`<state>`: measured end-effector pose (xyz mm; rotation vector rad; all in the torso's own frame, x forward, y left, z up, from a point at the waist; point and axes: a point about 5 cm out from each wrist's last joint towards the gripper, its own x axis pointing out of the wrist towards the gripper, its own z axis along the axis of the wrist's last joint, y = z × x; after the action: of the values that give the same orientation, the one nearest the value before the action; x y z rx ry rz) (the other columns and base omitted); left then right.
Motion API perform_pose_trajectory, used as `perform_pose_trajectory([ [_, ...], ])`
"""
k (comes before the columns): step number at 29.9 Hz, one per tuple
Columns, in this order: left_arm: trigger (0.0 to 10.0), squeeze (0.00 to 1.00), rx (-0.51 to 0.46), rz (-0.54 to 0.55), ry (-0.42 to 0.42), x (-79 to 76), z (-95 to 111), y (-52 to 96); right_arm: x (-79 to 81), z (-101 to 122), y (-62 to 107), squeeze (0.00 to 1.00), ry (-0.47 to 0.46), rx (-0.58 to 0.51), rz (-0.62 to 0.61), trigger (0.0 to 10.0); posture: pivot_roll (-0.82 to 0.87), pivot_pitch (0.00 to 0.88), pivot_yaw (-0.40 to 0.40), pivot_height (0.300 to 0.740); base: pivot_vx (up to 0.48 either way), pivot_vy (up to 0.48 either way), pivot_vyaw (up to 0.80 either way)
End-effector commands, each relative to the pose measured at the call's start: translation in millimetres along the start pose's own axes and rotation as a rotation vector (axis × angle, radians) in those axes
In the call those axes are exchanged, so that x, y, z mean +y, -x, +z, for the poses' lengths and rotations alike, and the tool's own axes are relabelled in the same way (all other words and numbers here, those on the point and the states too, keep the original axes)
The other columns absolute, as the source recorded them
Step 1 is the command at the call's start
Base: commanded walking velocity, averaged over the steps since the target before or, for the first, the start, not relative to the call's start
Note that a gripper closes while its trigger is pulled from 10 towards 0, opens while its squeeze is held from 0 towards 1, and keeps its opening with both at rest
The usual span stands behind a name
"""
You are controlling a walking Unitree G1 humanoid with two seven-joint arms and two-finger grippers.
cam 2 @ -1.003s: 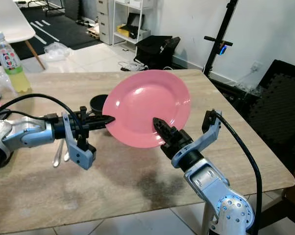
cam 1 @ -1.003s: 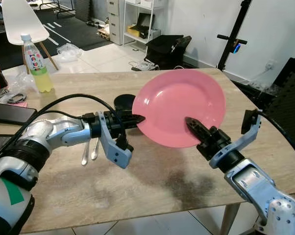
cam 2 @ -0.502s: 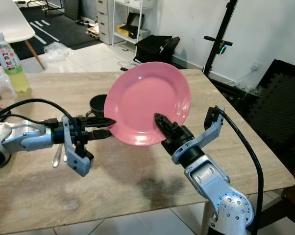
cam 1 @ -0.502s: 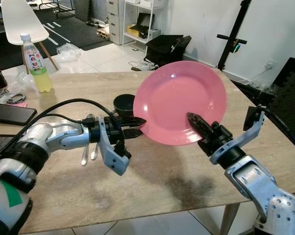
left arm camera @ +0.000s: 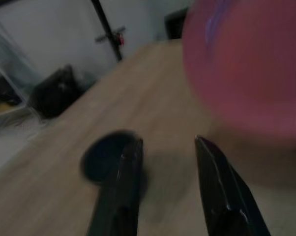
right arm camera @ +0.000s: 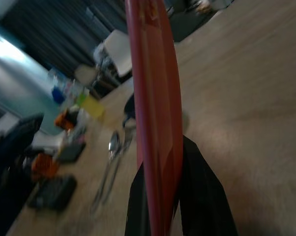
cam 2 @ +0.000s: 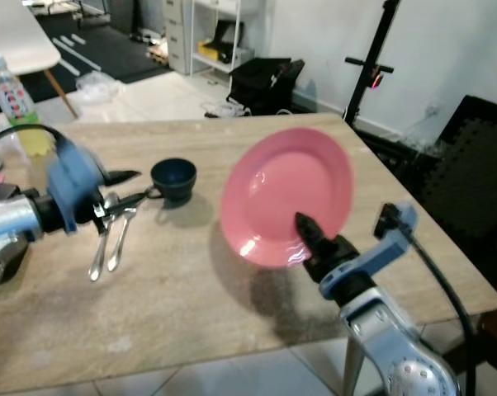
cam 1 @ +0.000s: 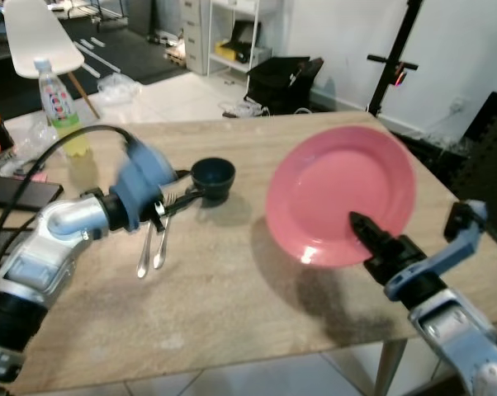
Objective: Setting the table
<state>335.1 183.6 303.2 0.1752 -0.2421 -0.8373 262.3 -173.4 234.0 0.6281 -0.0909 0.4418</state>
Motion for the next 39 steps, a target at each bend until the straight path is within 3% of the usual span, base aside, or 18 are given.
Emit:
perform_pose_trajectory([
  [1,10.0,0.0,0.029,-0.011,0.103,-1.1,-10,4.7,3.6,1,1.8,0.0,0.027,-0.004,0.023,10.0,0.1,0.118,0.03,0.74,0.0,0.0,0.0],
  [2,10.0,0.0,0.022,0.036,0.291,5.1,-21,15.8,7.5,-8,8.4,0.0,0.095,0.044,0.07,10.0,0.11,0.114,0.028,0.74,0.0,0.0,0.0],
  [3,10.0,0.0,0.03,0.056,0.411,4.4,-36,29.8,11.8,-19,15.9,0.0,0.146,0.094,0.124,10.0,0.1,0.114,0.016,0.74,0.0,0.0,0.0],
  [4,10.0,0.0,0.039,0.064,0.468,2.3,-45,39.6,14.5,-26,20.9,0.0,0.172,0.124,0.159,10.0,0.1,0.114,0.016,0.74,0.0,0.0,0.0],
  [5,10.0,0.0,0.039,0.064,0.468,2.3,-45,39.6,14.5,-26,20.9,0.0,0.172,0.124,0.159,10.0,0.1,0.114,0.016,0.74,0.0,0.0,0.0],
  [7,10.0,0.0,0.068,-0.064,0.451,-18.6,-47,59.1,13.0,-34,24.5,0.0,0.185,0.143,0.154,10.0,0.1,0.11,0.014,0.74,0.0,0.0,0.0],
  [8,10.0,0.0,0.068,-0.064,0.451,-18.6,-47,59.1,13.0,-34,24.5,0.0,0.185,0.143,0.154,10.0,0.1,0.11,0.014,0.74,0.0,0.0,0.0],
  [10,10.0,0.0,0.179,-0.16,0.479,-32.4,-49,76.3,6.6,-38,23.9,0.0,0.201,0.124,0.096,10.0,0.1,0.11,0.015,0.74,0.0,0.0,0.0],
  [11,10.0,0.0,0.295,-0.162,0.408,-39.8,-61,86.1,1.8,-41,20.2,0.0,0.229,0.094,0.023,10.0,0.09,0.104,0.018,0.74,0.0,0.0,0.0],
  [14,10.0,0.0,0.334,-0.134,0.366,-42.4,-67,84.4,2.2,-46,17.0,0.0,0.27,0.087,-0.008,10.0,0.09,0.104,0.018,0.74,0.0,0.0,0.0],
  [20,10.0,0.0,0.284,-0.105,0.327,-49.3,-63,73.3,6.8,-53,14.2,0.0,0.257,0.064,-0.025,10.0,0.08,0.097,0.025,0.74,0.0,0.0,0.0],
  [23,10.0,0.0,0.179,0.046,0.333,-51.7,-60,61.4,14.0,-58,11.0,0.0,0.234,-0.002,-0.054,10.0,0.07,0.084,0.026,0.74,0.0,0.0,0.0],
  [26,10.0,0.0,0.158,0.101,0.331,-49.8,-60,59.3,15.3,-58,9.8,0.0,0.234,-0.019,-0.066,10.0,0.07,0.084,0.026,0.74,0.0,0.0,0.0],
  [30,10.0,0.0,0.153,0.266,0.288,-45.8,-69,53.0,18.9,-55,1.9,0.0,0.29,-0.067,-0.085,10.0,0.07,0.073,0.014,0.74,0.0,0.0,0.0],
  [39,10.0,0.0,0.189,0.367,0.198,-42.9,-76,41.2,17.8,-55,-3.4,0.0,0.32,-0.073,-0.098,10.0,0.07,0.074,0.003,0.74,0.047,0.0,0.0],
])
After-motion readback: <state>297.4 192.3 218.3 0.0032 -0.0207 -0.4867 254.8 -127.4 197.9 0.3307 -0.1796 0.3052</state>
